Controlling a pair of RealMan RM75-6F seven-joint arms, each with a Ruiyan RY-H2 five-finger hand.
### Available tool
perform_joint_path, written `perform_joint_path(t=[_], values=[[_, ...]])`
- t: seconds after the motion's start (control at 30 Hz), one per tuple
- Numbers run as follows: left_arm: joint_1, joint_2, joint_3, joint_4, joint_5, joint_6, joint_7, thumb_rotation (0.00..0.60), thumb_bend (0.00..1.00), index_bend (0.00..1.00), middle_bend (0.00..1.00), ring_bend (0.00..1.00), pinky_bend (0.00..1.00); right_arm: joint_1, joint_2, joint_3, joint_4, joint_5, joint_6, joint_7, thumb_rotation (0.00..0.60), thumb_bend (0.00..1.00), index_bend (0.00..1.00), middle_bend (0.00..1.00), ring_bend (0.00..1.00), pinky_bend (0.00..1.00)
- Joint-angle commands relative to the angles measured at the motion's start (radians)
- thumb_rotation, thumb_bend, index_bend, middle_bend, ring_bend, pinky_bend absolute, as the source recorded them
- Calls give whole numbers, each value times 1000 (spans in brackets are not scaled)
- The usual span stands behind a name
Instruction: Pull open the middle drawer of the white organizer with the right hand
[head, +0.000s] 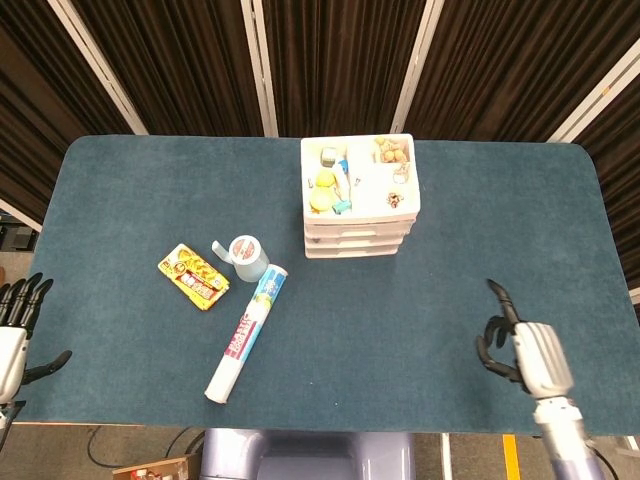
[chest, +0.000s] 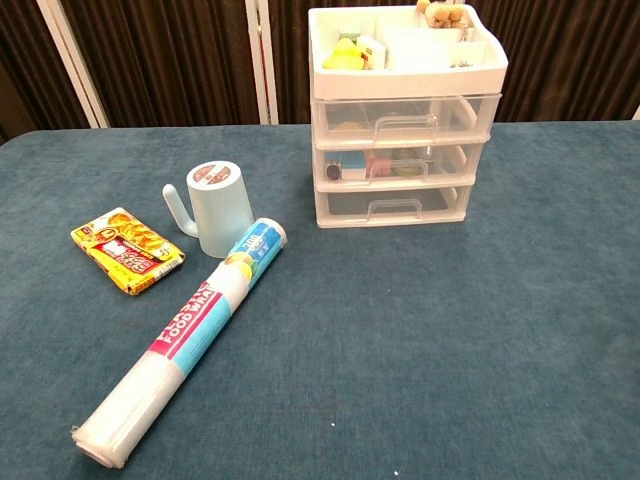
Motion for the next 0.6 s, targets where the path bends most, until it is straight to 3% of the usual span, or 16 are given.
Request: perform_joint_path(t=[0.03, 0.3, 0.6], values=[[2, 3, 0, 1, -1, 2, -8, 600, 1, 0, 0, 0, 36, 129, 12, 92, -160, 234, -184, 38, 600, 648, 0, 813, 771, 890], [2, 11, 2, -3, -2, -3, -28, 600, 1, 0, 0, 0, 36, 256, -75, 209, -223, 524, -291, 109, 600, 668, 0, 814, 773, 890], [-3, 19, 0, -3, -1, -9, -49, 600, 2, 0, 0, 0, 36, 364, -189, 280, -162, 732, -292, 99, 600, 669, 15, 814, 773, 890]])
